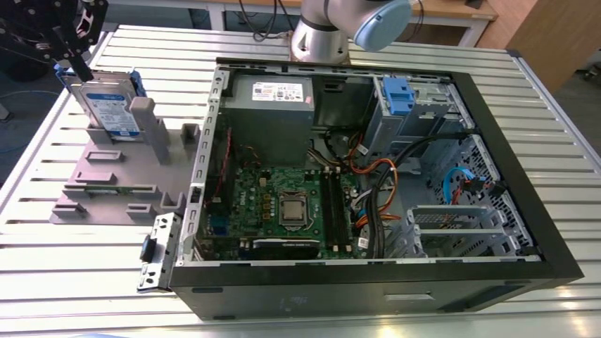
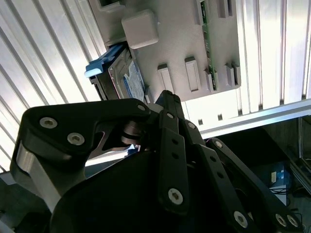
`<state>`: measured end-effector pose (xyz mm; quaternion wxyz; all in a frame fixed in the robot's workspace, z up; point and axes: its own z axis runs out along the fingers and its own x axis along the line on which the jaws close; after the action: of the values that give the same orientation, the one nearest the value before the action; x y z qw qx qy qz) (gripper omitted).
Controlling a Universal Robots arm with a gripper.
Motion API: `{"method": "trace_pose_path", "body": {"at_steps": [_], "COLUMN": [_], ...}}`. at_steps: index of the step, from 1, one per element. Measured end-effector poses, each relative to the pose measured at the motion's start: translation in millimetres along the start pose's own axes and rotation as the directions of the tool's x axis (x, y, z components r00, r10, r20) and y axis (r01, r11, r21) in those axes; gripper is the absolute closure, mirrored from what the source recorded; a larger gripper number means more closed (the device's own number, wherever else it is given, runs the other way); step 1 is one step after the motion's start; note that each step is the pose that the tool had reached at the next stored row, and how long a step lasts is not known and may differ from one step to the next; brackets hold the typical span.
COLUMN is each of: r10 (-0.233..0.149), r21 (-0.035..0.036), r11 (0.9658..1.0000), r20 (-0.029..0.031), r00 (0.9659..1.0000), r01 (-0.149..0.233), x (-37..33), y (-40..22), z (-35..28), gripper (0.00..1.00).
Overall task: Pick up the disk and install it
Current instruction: 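Pick up the disk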
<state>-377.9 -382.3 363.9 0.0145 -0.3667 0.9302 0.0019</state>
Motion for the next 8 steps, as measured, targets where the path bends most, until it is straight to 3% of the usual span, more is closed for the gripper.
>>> {"method": "trace_pose_path", "body": {"at_steps": [8], "r10": [-0.008], "r21": [-0.0002], "r11": [1.0000], "r20": [0.0000], "r00": [1.0000], "r01": [0.008], "x": [0.0], "y": [0.0], "z": [0.0], "gripper": [0.89]}}
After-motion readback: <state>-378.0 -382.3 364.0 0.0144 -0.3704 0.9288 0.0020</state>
